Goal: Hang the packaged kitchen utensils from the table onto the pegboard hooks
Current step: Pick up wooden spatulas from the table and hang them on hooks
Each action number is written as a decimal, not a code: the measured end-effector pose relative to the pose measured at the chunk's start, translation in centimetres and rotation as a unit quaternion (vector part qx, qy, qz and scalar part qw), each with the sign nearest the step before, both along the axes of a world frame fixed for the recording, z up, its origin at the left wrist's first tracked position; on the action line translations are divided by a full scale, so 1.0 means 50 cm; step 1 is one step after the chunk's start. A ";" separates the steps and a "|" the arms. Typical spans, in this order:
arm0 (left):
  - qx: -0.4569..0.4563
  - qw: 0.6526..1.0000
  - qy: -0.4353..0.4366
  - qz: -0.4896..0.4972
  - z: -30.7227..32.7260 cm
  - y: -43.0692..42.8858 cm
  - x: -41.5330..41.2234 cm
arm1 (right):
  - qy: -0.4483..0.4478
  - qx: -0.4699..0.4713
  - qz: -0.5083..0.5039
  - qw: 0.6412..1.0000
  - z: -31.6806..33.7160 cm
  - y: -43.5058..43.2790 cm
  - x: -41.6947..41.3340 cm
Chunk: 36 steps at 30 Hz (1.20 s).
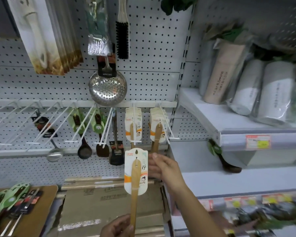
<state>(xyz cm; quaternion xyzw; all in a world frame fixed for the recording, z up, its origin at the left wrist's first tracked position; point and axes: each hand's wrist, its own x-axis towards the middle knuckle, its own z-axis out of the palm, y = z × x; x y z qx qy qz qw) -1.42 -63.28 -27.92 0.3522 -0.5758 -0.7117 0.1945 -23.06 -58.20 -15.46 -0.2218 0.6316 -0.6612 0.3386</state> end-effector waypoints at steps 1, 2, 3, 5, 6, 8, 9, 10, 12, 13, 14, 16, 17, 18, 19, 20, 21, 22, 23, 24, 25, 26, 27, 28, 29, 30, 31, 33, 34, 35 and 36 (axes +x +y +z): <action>-0.004 1.000 0.000 -0.002 0.002 0.002 -0.007 | 0.008 0.000 0.002 1.000 0.005 0.005 0.009; -0.010 1.000 0.000 -0.005 0.002 0.003 -0.014 | 0.015 0.003 0.001 1.000 0.007 0.008 0.014; -0.015 1.000 0.000 -0.008 0.003 0.002 -0.021 | 0.021 0.008 0.000 1.000 0.007 0.008 0.016; -0.014 1.000 0.004 -0.015 0.007 0.000 -0.032 | 0.032 0.018 0.001 0.999 0.007 0.010 0.018; -0.015 1.000 0.005 -0.018 0.008 -0.002 -0.037 | 0.038 0.022 0.003 0.999 0.007 0.011 0.019; -0.032 0.999 0.004 -0.014 0.007 -0.006 -0.043 | 0.046 0.026 0.003 0.999 0.009 0.010 0.020; -0.039 0.999 0.002 -0.010 0.007 -0.007 -0.045 | 0.045 0.023 0.002 0.999 0.009 0.010 0.020; -0.041 0.999 0.001 -0.006 0.007 -0.007 -0.045 | 0.042 0.020 0.001 0.999 0.010 0.010 0.021; -0.040 0.999 0.004 -0.002 0.007 -0.006 -0.045 | 0.036 0.013 -0.002 0.999 0.011 0.010 0.023; -0.040 0.999 0.006 0.000 0.008 -0.005 -0.044 | 0.035 0.011 -0.003 0.999 0.010 0.010 0.024; -0.042 0.999 0.008 0.000 0.010 -0.004 -0.042 | 0.035 0.008 -0.003 0.999 0.011 0.012 0.026; -0.045 0.999 0.011 0.000 0.012 -0.003 -0.039 | 0.031 0.001 -0.002 1.000 0.014 0.015 0.028; -0.043 0.999 0.013 0.000 0.012 -0.002 -0.037 | 0.030 -0.001 0.000 1.000 0.014 0.015 0.029; -0.040 0.999 0.014 0.002 0.012 -0.003 -0.036 | 0.029 -0.001 0.001 1.000 0.015 0.014 0.030; -0.037 0.999 0.014 0.003 0.011 -0.004 -0.035 | 0.028 -0.002 0.001 1.000 0.016 0.012 0.031; -0.035 0.999 0.013 0.004 0.010 -0.006 -0.035 | 0.026 -0.003 0.001 1.000 0.018 0.009 0.032; -0.035 0.999 0.011 0.004 0.009 -0.008 -0.035 | 0.026 -0.005 0.002 1.000 0.019 0.006 0.033; -0.033 0.999 0.012 0.005 0.009 -0.009 -0.035 | 0.028 -0.004 0.004 1.000 0.021 0.003 0.035; -0.032 0.999 0.012 0.006 0.009 -0.009 -0.035 | 0.032 -0.004 0.009 0.999 0.023 0.000 0.037; -0.031 0.999 0.013 0.008 0.008 -0.010 -0.034 | 0.035 -0.003 0.013 0.999 0.025 -0.002 0.039; -0.032 0.999 0.013 0.009 0.007 -0.011 -0.034 | 0.037 -0.003 0.016 0.999 0.026 -0.003 0.041; -0.032 0.999 0.013 0.010 0.006 -0.012 -0.032 | 0.039 -0.003 0.017 0.999 0.027 -0.004 0.042; -0.034 0.999 0.012 0.012 0.005 -0.014 -0.031 | 0.040 -0.002 0.018 0.999 0.026 -0.005 0.043; -0.034 0.999 0.010 0.013 0.002 -0.016 -0.029 | 0.042 0.000 0.019 0.999 0.025 -0.005 0.043; -0.033 0.999 0.007 0.014 -0.002 -0.018 -0.029 | 0.044 0.002 0.020 0.999 0.025 -0.004 0.044; -0.032 0.999 0.005 0.013 -0.005 -0.020 -0.028 | 0.046 0.003 0.020 0.999 0.025 -0.004 0.044; -0.031 0.999 0.004 0.014 -0.008 -0.022 -0.027 | 0.048 0.003 0.020 0.999 0.024 -0.005 0.044; -0.032 0.999 0.005 0.015 -0.008 -0.025 -0.028 | 0.053 0.004 0.018 0.998 0.022 -0.011 0.043; -0.033 0.999 0.008 0.015 -0.006 -0.026 -0.030 | 0.054 0.003 0.015 0.998 0.022 -0.015 0.042; -0.035 0.999 0.012 0.014 -0.004 -0.028 -0.032 | 0.055 0.002 0.013 0.998 0.022 -0.021 0.039; -0.036 0.999 0.017 0.015 -0.002 -0.029 -0.035 | 0.056 0.001 0.012 0.998 0.021 -0.028 0.037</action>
